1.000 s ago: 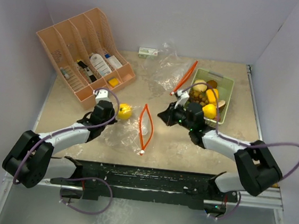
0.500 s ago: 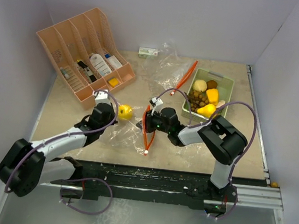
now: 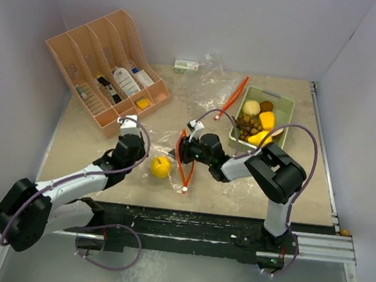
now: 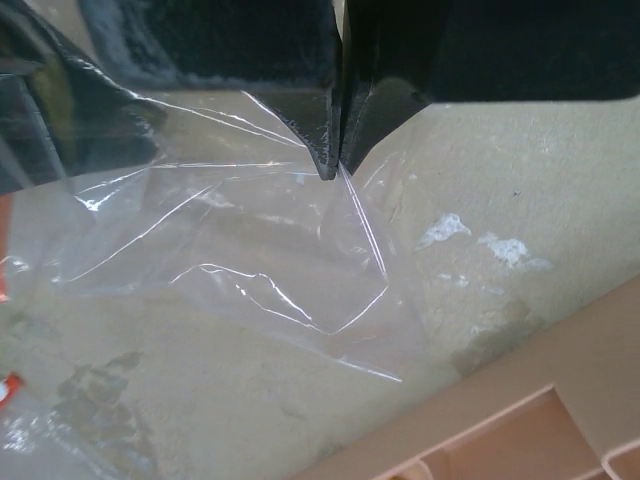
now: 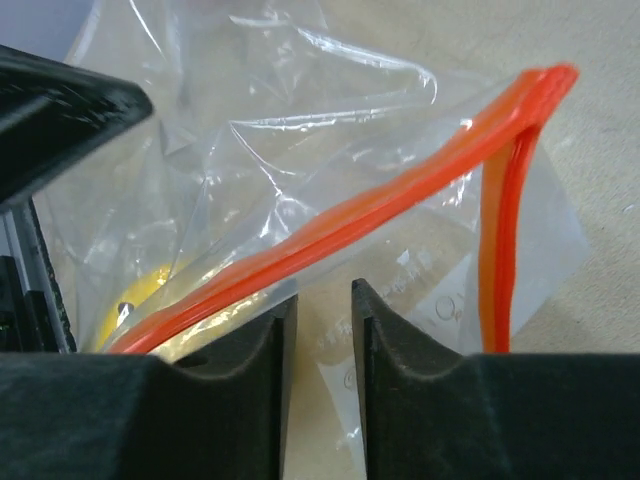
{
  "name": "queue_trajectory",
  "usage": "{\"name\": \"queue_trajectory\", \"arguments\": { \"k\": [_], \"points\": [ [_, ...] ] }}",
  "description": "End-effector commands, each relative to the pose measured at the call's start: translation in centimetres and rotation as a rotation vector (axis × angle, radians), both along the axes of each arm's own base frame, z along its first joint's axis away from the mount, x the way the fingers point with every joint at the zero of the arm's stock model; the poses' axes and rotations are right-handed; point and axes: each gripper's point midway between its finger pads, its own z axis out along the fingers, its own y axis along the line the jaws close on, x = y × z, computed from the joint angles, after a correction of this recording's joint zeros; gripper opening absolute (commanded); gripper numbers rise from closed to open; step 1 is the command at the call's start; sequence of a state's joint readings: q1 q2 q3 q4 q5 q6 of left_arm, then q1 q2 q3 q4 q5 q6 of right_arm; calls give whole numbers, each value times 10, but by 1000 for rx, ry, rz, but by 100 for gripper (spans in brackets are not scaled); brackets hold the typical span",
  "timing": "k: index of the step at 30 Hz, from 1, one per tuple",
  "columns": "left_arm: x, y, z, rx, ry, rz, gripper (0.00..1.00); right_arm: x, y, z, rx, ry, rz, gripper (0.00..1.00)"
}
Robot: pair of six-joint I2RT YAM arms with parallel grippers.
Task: Open the zip-top bag and remove the fake food
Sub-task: Pick up the fake fruit from the zipper food storage bag.
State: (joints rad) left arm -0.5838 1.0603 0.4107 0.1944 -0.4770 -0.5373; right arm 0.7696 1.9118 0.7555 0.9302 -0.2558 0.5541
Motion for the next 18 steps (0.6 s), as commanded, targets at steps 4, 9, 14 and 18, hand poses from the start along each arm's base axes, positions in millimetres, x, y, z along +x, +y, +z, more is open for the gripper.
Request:
{"name": "queue_trajectory", "arguments": {
  "k": [4,9,14,18],
  "points": [
    [11,-4,1,22,8,17,0,13,6,56,89,-137,-17,50],
    [12,-4,-5,34,30,22,0,-2,14,62,116,-121,73,79],
    [13,-6,-11,36,51,19,0,-21,24,53,124,-95,165,91],
    [13,-6,-13,38,59,19,0,-37,34,50,128,-91,255,96]
  ]
}}
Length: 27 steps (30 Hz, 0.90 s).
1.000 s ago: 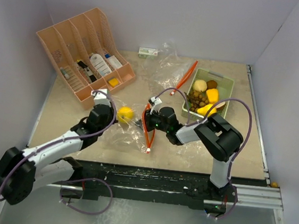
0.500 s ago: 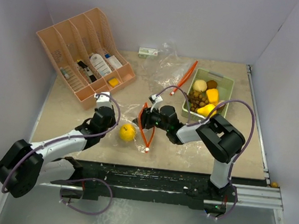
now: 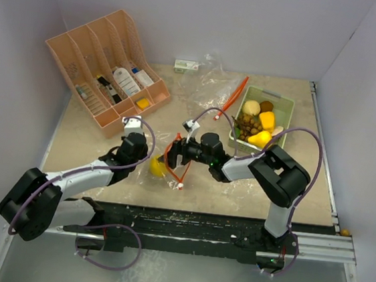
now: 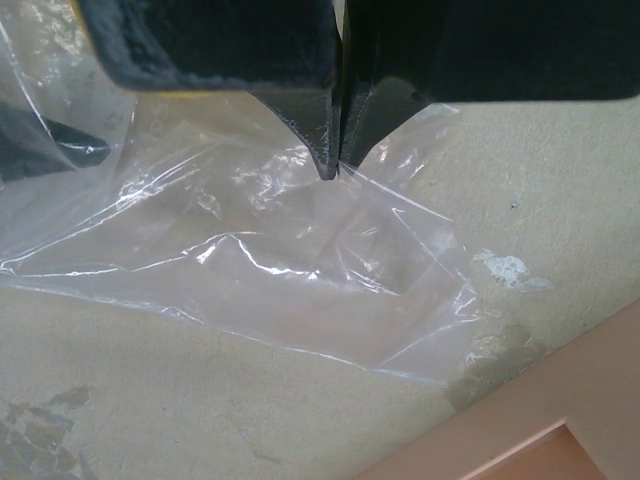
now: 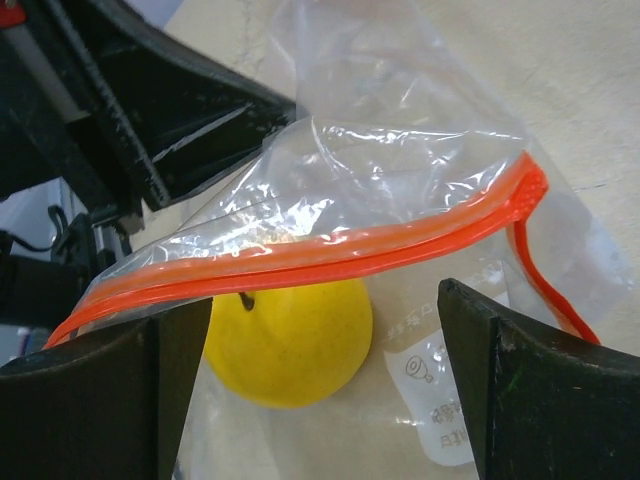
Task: Open the zip-top bag and remove the fake food
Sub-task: Pick up the fake fruit from the zipper food storage bag.
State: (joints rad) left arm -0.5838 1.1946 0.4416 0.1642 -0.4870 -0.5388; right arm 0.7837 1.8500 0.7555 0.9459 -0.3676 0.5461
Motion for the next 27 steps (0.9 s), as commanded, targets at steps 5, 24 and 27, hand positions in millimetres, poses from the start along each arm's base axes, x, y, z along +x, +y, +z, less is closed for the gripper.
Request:
{"name": "queue_trajectory", "arguments": {
  "k": [5,24,27],
  "points": [
    [13,-9,19,-40,-48,7,0,-15,27,0,-28,-52,128,97],
    [14,-11,16,-41,-36,0,0,-35,49,3,-32,-120,206,100],
    [14,-11,16,-39,-36,0,0,-41,58,8,2,-118,235,100]
  ]
}}
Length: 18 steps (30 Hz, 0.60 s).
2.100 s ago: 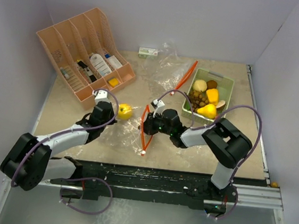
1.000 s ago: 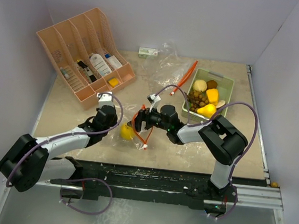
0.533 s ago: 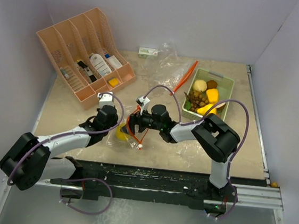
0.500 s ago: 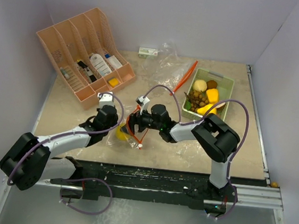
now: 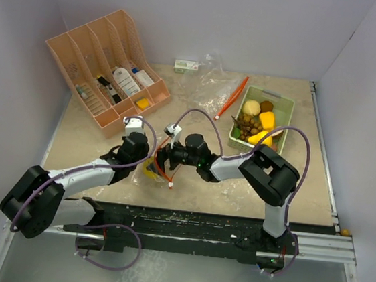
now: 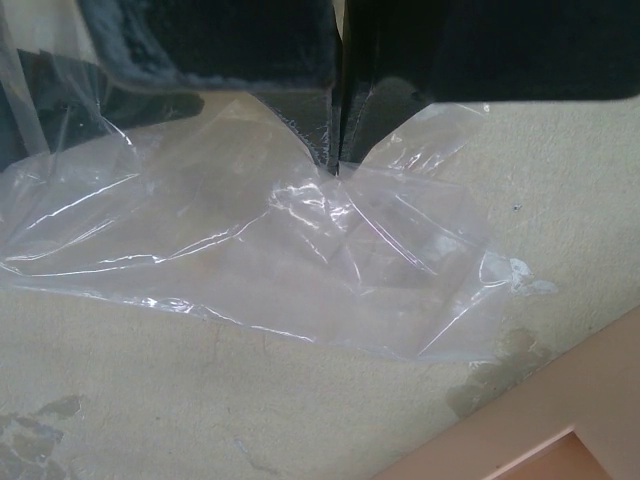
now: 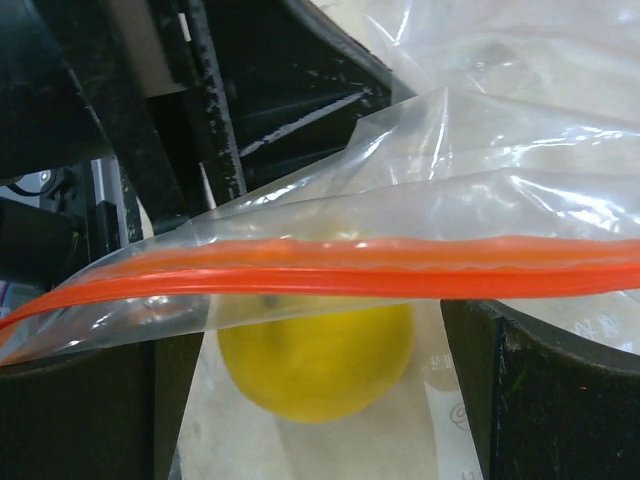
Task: Open the zip-top bag and remove the fake food
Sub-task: Pick up the fake fruit from the zipper food storage bag.
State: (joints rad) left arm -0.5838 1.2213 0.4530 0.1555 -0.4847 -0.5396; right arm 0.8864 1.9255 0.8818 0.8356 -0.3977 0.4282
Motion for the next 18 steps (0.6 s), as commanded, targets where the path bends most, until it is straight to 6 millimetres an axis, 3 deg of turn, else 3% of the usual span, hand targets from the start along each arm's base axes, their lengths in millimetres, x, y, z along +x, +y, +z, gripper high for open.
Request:
{"name": "queue_trajectory", "arguments": {
  "k": [1,6,10,14,18],
  "points": [
    [14,-10,22,-51,-58,3,0,-11,17,12,44,-46,68,100],
    [13,-9,22,-51,-56,3,0,-1,18,-25,-103,-38,23,99],
    [12,-8,22,-53,-58,7,0,11,5,-50,-214,-34,-61,96],
    [12,-6,23,-52,-59,8,0,10,5,-34,-163,-30,-74,83],
    [13,-6,23,-52,-60,9,0,11,-1,-13,-147,-51,-105,78]
  ]
}}
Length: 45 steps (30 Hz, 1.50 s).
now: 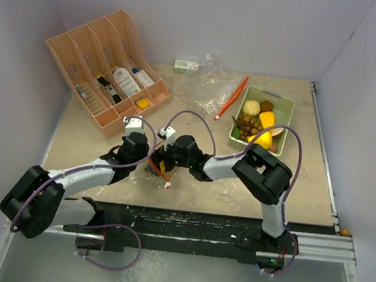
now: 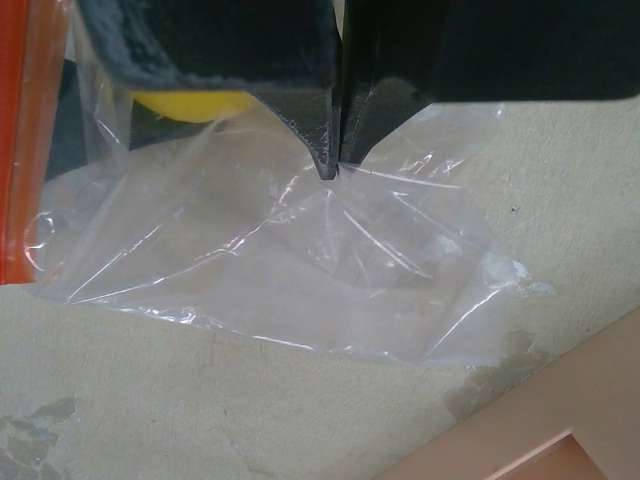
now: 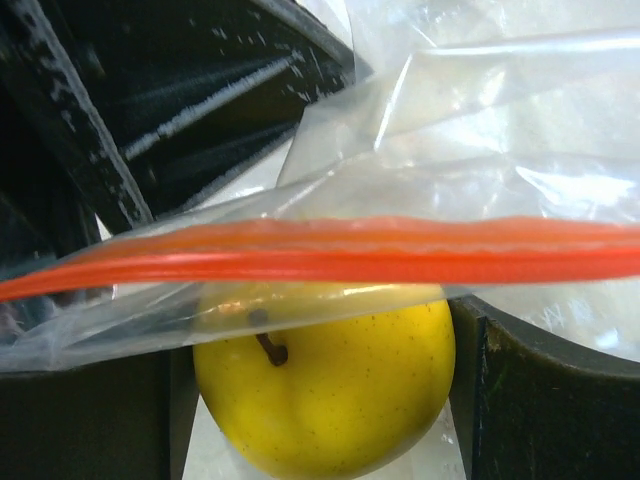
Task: Open the zip-top bag and remove the fake food
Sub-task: Pick up the fake fruit from the zipper food storage bag, then place the fake fruit in the bin.
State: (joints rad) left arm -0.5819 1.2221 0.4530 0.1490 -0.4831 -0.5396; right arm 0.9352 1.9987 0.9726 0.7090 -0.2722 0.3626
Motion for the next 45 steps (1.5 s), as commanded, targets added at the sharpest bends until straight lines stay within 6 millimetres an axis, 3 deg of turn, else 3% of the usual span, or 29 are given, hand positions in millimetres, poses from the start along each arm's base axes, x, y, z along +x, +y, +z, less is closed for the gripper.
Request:
{"name": "queue_trajectory", "arguments": {
  "k": [1,5,11,17,23,26,29,33,39,45],
  "points": [
    [14,-7,25,-56,-67,9,0,5,-15,25,-6,-34,-65,76],
    [16,-4,25,-56,-65,18,0,11,-37,51,-23,-78,-145,75],
    [16,1,26,-67,-58,24,0,30,-96,95,18,-123,-295,75],
    [14,1,24,-90,-53,15,0,68,-177,141,48,-203,-480,75],
    [13,-1,23,-101,-44,6,0,133,-274,182,21,-222,-773,74],
    [13,-1,23,-107,-44,0,0,163,-319,187,39,-181,-898,74],
    [12,-4,22,-114,-39,-11,0,193,-359,176,63,-105,-993,74],
    [12,-4,20,-111,-32,-15,0,226,-394,175,30,-126,-1087,74],
    [12,-5,26,-122,-50,-20,0,264,-436,168,-87,-142,-1209,75],
    [12,-4,27,-123,-57,-17,0,288,-456,162,-185,-149,-1256,80]
  ]
}}
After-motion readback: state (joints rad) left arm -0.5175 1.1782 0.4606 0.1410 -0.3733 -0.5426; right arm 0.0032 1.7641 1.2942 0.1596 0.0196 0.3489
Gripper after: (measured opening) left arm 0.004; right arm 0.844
